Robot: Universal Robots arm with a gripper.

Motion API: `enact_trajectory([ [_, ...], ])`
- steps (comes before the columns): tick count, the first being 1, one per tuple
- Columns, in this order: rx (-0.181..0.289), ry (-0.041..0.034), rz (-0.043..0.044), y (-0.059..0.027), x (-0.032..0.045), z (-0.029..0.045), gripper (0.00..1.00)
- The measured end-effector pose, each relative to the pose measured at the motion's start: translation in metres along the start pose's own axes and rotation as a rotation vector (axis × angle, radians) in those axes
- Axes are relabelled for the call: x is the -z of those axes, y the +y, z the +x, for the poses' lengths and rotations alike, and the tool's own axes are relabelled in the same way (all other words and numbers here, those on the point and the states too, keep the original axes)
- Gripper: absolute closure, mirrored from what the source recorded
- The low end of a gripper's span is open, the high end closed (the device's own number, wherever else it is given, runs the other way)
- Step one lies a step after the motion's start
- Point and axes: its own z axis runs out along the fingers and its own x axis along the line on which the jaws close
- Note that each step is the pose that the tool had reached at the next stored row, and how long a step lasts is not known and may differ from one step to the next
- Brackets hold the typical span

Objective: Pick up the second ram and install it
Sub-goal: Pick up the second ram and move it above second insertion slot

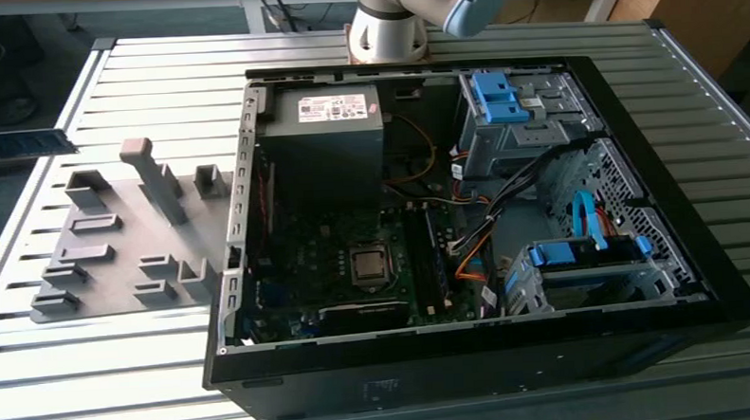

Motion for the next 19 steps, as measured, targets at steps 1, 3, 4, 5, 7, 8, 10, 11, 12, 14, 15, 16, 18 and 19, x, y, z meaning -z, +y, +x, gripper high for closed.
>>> enact_trajectory([
  [1, 0.000, 0.0000, 0.0000, 0.0000, 0.0011, 0.0000, 0.86],
  [3, 0.000, 0.0000, 0.0000, 0.0000, 0.0037, -0.0001, 0.86],
  [4, 0.000, 0.0001, -0.0001, 0.0001, 0.0051, -0.0001, 0.86],
  [5, 0.000, 0.0000, 0.0000, 0.0001, 0.0062, -0.0001, 0.86],
  [7, 0.000, 0.0000, 0.0001, 0.0001, 0.0067, -0.0001, 0.86],
  [8, 0.000, 0.0005, -0.0001, 0.0001, 0.0072, -0.0001, 0.86],
  [10, 0.000, 0.0008, -0.0001, -0.0001, 0.0075, -0.0002, 0.86],
  [11, 0.000, 0.0009, -0.0001, -0.0003, 0.0075, -0.0002, 0.86],
  [12, 0.000, 0.0008, 0.0000, -0.0005, 0.0074, -0.0001, 0.86],
  [14, 0.000, 0.0008, -0.0001, -0.0009, 0.0075, -0.0001, 0.86],
  [15, 0.000, 0.0008, 0.0000, -0.0011, 0.0075, -0.0001, 0.86],
  [16, 0.000, 0.0008, 0.0000, -0.0013, 0.0075, -0.0001, 0.86],
  [18, 0.000, 0.0009, -0.0001, -0.0016, 0.0075, -0.0001, 0.86],
  [19, 0.000, 0.0008, -0.0001, -0.0018, 0.0075, -0.0001, 0.86],
])
